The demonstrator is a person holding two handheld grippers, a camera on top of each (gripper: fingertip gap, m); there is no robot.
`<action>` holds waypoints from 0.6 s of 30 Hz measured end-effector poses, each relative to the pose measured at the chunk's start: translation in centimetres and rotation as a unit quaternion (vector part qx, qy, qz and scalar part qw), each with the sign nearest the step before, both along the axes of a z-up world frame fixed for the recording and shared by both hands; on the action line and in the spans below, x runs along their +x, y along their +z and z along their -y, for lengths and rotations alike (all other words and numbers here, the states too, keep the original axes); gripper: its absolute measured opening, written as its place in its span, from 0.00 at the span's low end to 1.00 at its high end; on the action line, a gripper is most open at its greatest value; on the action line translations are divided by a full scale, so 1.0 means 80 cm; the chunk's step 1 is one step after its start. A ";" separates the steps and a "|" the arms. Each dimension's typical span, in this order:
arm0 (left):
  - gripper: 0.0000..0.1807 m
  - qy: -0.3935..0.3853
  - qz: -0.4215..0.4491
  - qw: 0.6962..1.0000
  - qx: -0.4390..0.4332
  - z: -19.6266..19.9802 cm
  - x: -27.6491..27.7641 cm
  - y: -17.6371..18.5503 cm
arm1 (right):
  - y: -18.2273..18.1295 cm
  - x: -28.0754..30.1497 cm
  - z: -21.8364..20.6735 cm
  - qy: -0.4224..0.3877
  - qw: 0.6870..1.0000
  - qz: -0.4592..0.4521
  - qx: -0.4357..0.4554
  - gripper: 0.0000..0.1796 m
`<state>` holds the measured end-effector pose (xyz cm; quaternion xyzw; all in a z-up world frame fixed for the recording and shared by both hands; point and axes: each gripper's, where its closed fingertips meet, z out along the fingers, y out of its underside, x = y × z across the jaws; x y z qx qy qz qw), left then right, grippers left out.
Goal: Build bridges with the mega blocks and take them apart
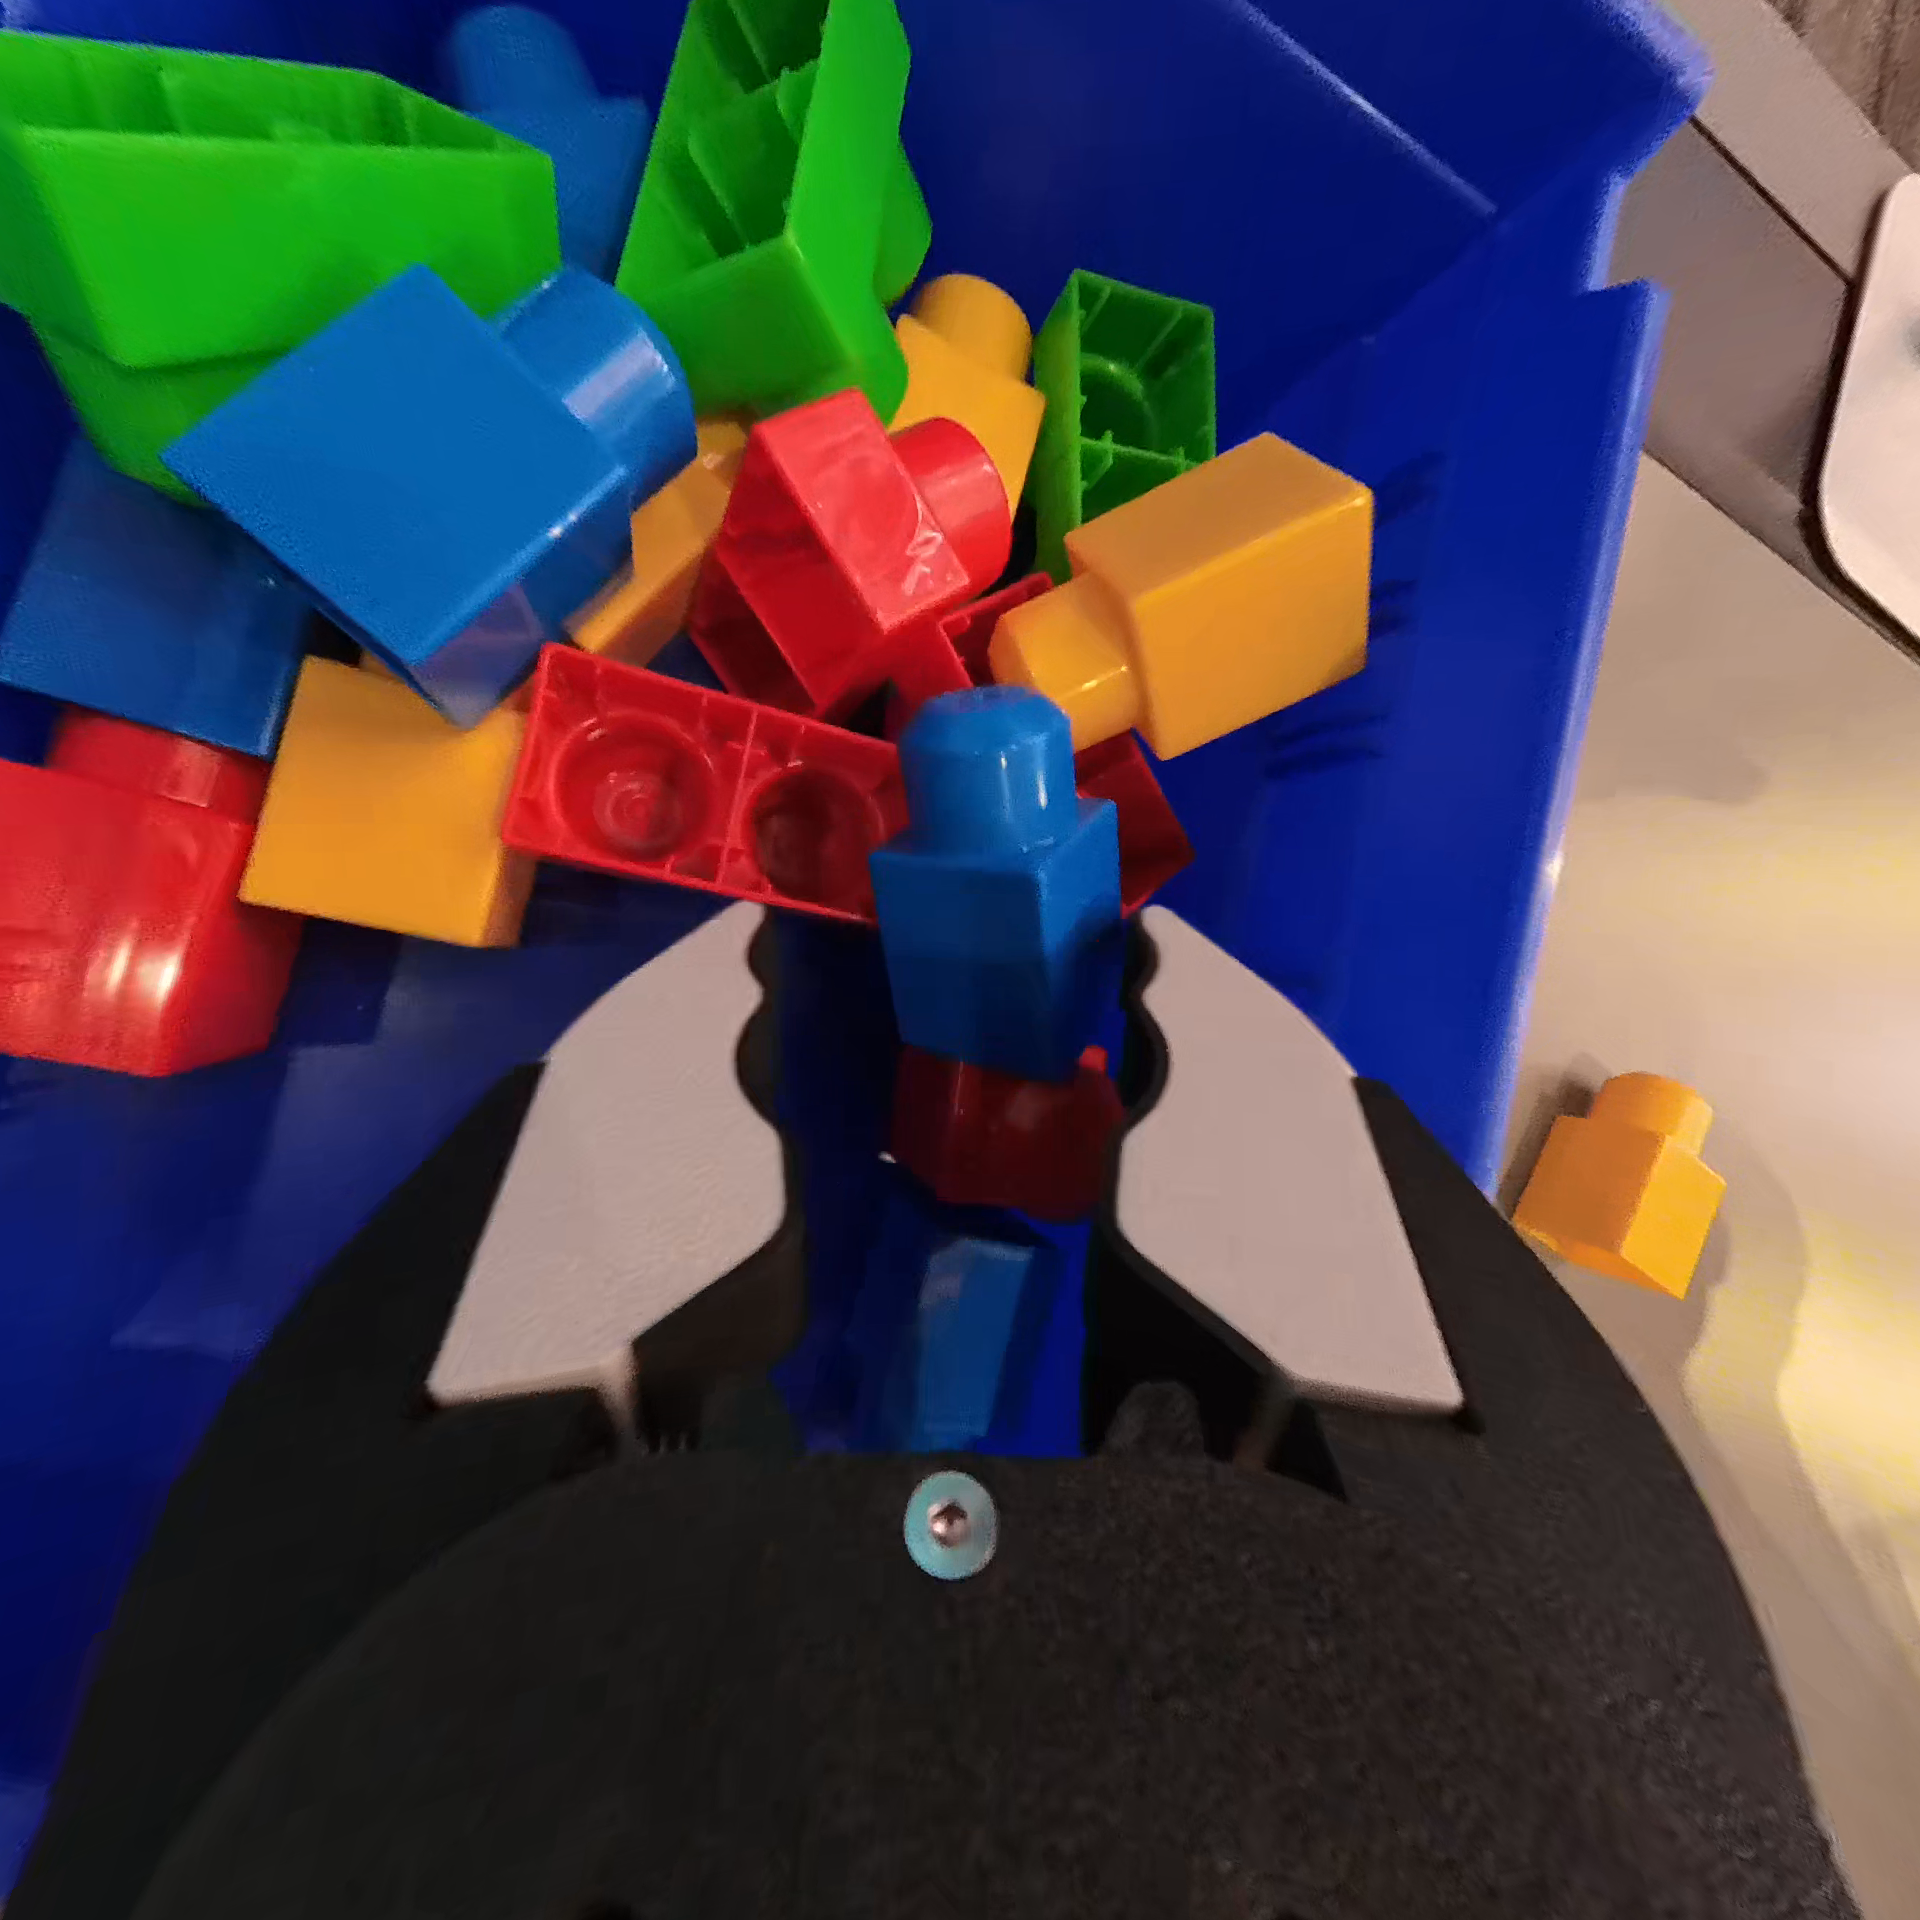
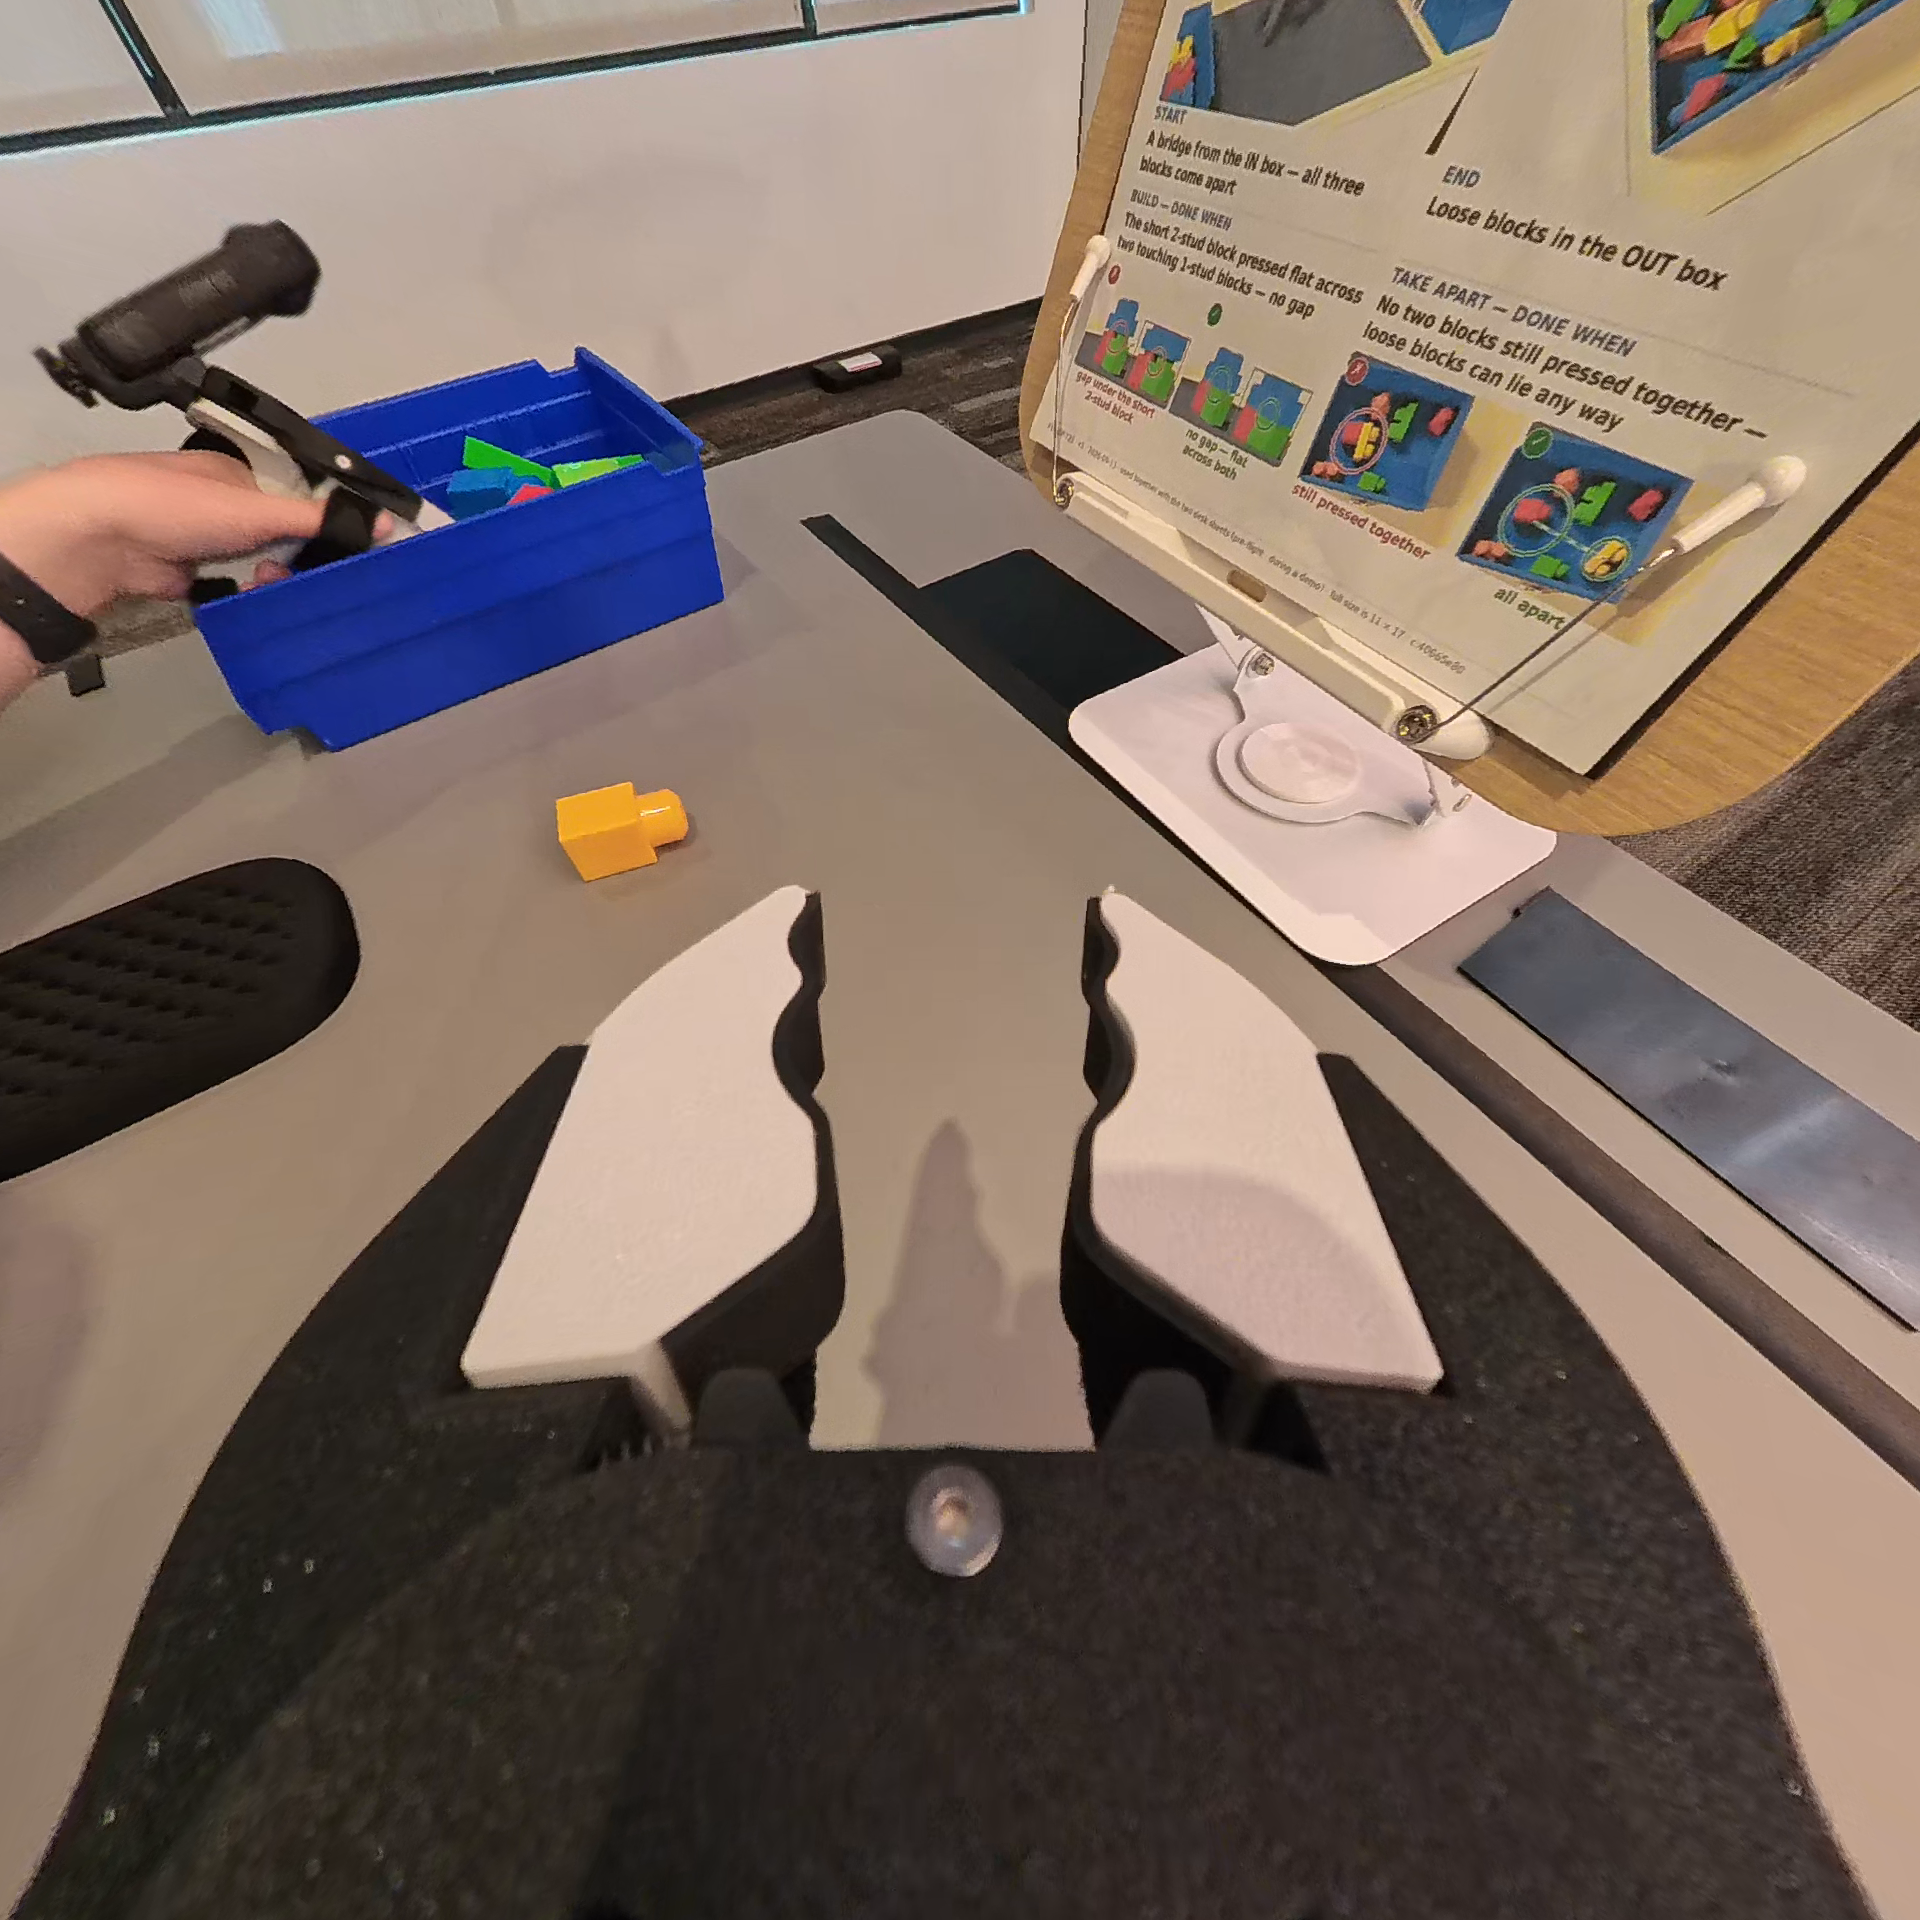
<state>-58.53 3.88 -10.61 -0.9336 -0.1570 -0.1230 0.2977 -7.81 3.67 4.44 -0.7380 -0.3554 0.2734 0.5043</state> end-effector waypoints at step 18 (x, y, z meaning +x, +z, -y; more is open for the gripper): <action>0.20 -0.116 0.020 0.972 0.201 0.029 0.073 0.165 | -0.008 0.004 -0.006 -0.003 1.000 -0.004 -0.014 0.26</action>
